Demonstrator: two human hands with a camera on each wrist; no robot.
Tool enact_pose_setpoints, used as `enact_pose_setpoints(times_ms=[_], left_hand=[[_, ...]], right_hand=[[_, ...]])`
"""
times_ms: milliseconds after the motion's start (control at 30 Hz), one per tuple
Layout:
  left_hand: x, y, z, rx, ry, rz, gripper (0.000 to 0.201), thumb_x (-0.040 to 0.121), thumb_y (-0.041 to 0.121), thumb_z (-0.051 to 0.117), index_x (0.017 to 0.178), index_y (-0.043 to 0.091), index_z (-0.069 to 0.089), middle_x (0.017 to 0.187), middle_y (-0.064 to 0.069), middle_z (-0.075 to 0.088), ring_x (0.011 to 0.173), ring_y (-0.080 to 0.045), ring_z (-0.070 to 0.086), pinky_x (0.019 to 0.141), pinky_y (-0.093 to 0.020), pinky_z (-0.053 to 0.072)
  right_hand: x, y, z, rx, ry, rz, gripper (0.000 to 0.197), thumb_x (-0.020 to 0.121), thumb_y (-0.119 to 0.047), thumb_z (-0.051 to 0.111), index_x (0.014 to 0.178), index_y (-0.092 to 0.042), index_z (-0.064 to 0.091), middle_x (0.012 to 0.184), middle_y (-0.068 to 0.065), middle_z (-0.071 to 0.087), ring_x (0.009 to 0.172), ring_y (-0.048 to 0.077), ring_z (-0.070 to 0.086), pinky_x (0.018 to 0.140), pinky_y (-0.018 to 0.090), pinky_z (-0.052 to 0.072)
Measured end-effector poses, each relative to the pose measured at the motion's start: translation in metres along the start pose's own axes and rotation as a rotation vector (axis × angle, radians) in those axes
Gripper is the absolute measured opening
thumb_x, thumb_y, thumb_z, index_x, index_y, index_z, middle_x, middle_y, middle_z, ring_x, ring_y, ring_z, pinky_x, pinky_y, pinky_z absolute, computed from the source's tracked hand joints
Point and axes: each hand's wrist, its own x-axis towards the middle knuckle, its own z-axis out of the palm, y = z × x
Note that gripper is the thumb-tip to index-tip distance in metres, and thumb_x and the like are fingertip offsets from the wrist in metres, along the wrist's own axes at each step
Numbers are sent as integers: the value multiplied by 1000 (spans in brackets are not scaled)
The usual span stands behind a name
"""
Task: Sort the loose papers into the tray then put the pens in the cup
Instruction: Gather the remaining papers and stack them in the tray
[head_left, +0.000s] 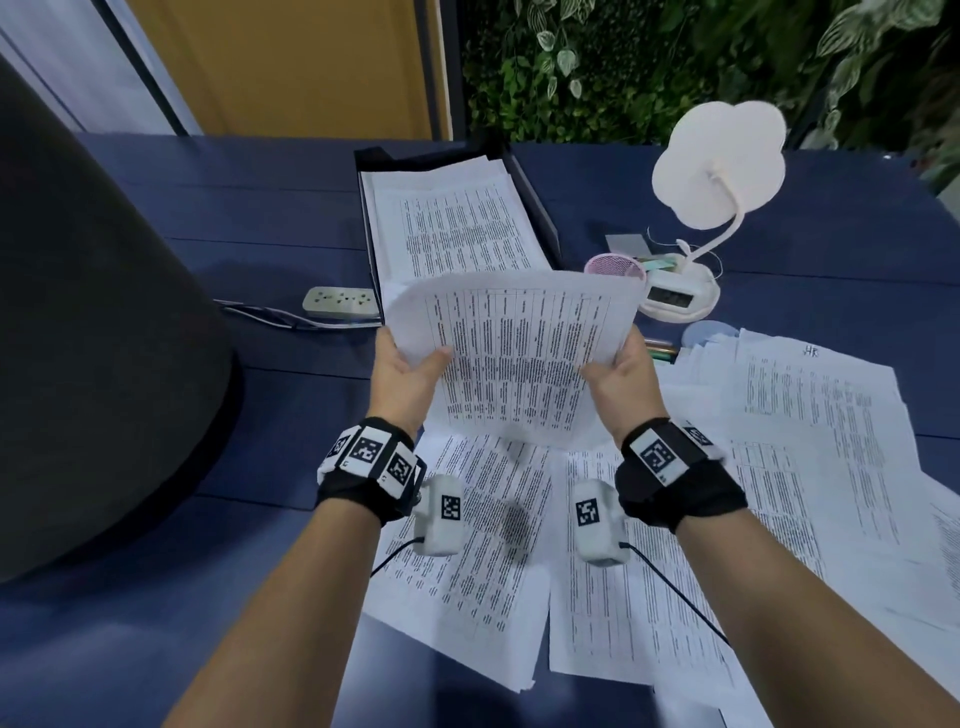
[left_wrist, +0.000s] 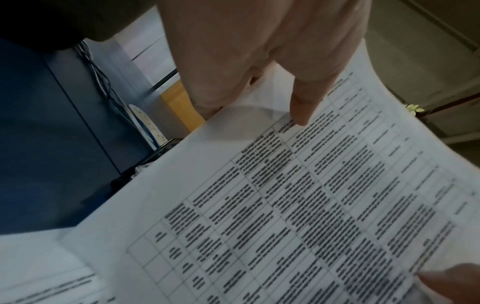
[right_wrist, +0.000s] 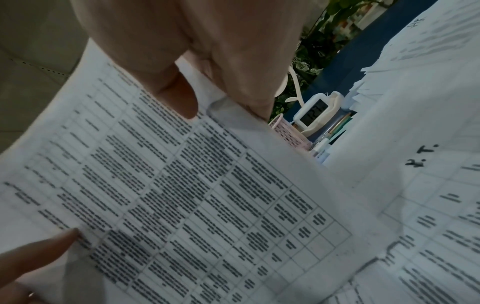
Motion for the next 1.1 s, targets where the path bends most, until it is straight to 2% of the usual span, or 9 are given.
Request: enact_pose_setpoints(times_ms=[167,300,433,567,700,800,900,1000,1100], left_hand=[[3,-19,-2,10,-4,-83,45,85,-1,64,124,13,48,114,-4,65,107,-19,62,100,-40,47],[1,-42,-8,122,-52,-148,31,84,9,69,112,18,61,111,-4,69,105,-22,64,100,-48,46],[-8,-58,-9,199,-72,-176,32,84,11,70,115,11,61,110,-3,69,104,-18,64,100,-41,47],[-17,-66,-9,232,-63,-207,27,88,15,66,115,12,62,111,-3,68,106,-20,63,96,-34,47],[-17,-59,-9,223,-61,-191,24,88,19,66,112,17,61,107,3,69,100,-14,64,95,-34,47],[-12,-49,-9,183,-41,-192,31,85,27,70,112,15,61,109,2,69,102,-15,64,100,-42,47],[-2,-44,-10,103,0,-192,61,73,46,77,122,15,56,121,-3,65,113,-22,61,100,-51,45],[5,-25,-8,93,28,-105,30,85,17,69,113,19,58,111,1,68,105,-19,65,97,-47,49],[19,-11,-8,139,70,-7,29,88,11,65,114,17,57,107,5,67,102,-15,64,96,-44,50]], right_hand=[[-3,15,-3,-105,-54,35,55,83,18,37,133,-5,40,121,4,58,106,12,55,87,14,46],[-4,46,-8,-301,-88,166,48,86,10,35,130,-8,43,116,5,59,106,22,55,94,35,48],[-12,68,-16,-479,-145,300,34,89,3,36,120,-4,46,117,19,58,104,36,56,88,41,47],[-17,83,-18,-556,-238,368,45,97,-13,36,142,-7,32,135,15,50,104,30,56,81,32,46],[-16,84,-21,-460,-202,344,48,97,-22,44,142,-9,32,141,8,46,118,25,51,99,33,41],[-19,70,-18,-284,-209,369,27,98,-20,46,125,-16,42,110,4,60,88,18,61,78,35,51],[-17,57,-12,-186,-204,352,14,99,-15,45,112,-19,45,87,5,61,60,15,57,49,25,42],[-5,46,-5,-163,-147,284,9,98,-11,45,100,-18,48,77,11,60,55,18,54,46,26,39],[11,33,3,-113,-149,228,14,99,-13,39,107,-16,51,95,11,65,58,15,58,48,23,42]])
